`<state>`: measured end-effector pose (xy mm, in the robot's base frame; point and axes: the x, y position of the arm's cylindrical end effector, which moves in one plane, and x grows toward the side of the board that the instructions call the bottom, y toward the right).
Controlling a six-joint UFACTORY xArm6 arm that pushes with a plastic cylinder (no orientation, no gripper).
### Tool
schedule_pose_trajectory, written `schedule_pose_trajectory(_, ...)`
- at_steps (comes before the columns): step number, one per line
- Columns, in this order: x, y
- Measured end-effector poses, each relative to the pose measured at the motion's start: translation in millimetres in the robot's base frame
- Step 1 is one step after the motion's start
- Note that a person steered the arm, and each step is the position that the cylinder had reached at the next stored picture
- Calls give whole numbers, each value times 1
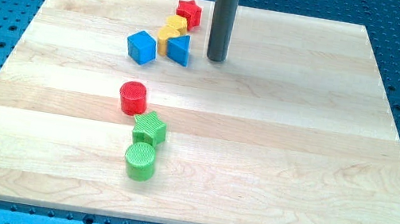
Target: Move the red star to the bottom left of the red circle
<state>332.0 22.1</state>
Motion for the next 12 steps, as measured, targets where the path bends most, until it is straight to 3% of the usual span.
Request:
schedule_pose_trajectory(3,-100,12)
schedule_pose_trajectory(4,-110,11)
schedule_pose_trajectory(7,-81,-75)
schedule_pose_trajectory(8,-80,-135)
schedule_pose_trajectory(9,-42,-191)
schedule_pose_trajectory(11,-72,-226)
schedule_pose_trajectory(12,-2,-244)
